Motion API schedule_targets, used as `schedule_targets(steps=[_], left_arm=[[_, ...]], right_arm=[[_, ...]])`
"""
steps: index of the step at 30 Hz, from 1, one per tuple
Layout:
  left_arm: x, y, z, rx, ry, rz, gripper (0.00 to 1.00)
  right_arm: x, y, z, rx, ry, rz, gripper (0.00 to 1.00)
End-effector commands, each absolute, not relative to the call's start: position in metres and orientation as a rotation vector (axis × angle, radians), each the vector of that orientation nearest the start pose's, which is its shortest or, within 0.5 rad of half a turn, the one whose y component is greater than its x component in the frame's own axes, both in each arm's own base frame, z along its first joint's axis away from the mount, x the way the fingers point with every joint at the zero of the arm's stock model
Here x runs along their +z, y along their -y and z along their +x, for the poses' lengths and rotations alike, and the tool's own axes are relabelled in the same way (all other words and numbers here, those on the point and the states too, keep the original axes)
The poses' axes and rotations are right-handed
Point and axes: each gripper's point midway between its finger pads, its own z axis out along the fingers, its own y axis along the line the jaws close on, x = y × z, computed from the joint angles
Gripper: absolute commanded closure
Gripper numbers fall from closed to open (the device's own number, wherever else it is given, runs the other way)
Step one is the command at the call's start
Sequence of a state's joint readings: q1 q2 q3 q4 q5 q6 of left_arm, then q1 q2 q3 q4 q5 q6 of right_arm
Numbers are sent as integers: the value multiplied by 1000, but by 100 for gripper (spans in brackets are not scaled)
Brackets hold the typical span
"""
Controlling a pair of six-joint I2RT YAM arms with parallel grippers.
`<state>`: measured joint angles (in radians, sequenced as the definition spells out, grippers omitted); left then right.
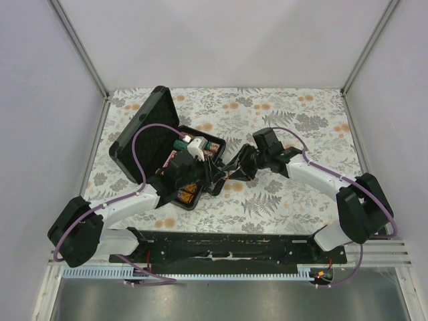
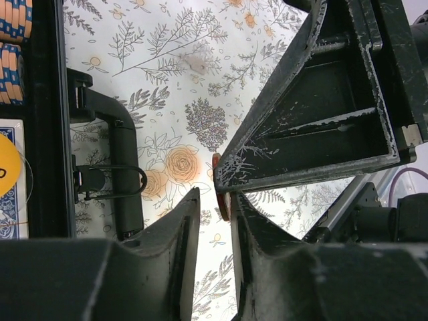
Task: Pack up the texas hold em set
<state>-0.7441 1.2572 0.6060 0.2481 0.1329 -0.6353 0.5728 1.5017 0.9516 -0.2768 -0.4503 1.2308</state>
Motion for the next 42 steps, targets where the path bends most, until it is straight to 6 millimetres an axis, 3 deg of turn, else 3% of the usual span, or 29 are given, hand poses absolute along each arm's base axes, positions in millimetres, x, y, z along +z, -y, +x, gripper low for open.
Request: schedule_targets(steps=[1, 8, 10, 12, 14, 18, 23, 27, 34, 42], left_arm=[[154, 302, 257, -1031, -2056, 172, 73], [154, 302, 258, -1023, -2061, 173, 98], [154, 301, 258, -1019, -2061, 179, 98], [153, 299, 258, -994, -2068, 187, 98], [147, 291, 259, -930, -2098, 199, 98], [128, 254, 260, -639, -2209, 243, 98], [121, 215, 257, -365, -2314, 287, 98], [115, 199, 252, -246, -2376, 327, 98], [97, 203, 245, -225, -2464, 414, 98], [89, 198, 245, -177, -2486, 418, 98]], right_arm=[[144, -304, 257, 1314, -2650, 638, 57], [133, -302, 256, 1289, -2674, 640, 55], [130, -301, 255, 1272, -2688, 636, 50], [127, -298, 254, 1242, -2691, 620, 39], [128, -294, 255, 1215, -2674, 584, 21], [135, -282, 258, 1131, -2630, 533, 5], [131, -275, 257, 1069, -2646, 502, 4], [119, -274, 252, 1057, -2689, 515, 5], [109, -273, 249, 1055, -2724, 525, 7], [105, -271, 250, 1054, -2735, 541, 8]])
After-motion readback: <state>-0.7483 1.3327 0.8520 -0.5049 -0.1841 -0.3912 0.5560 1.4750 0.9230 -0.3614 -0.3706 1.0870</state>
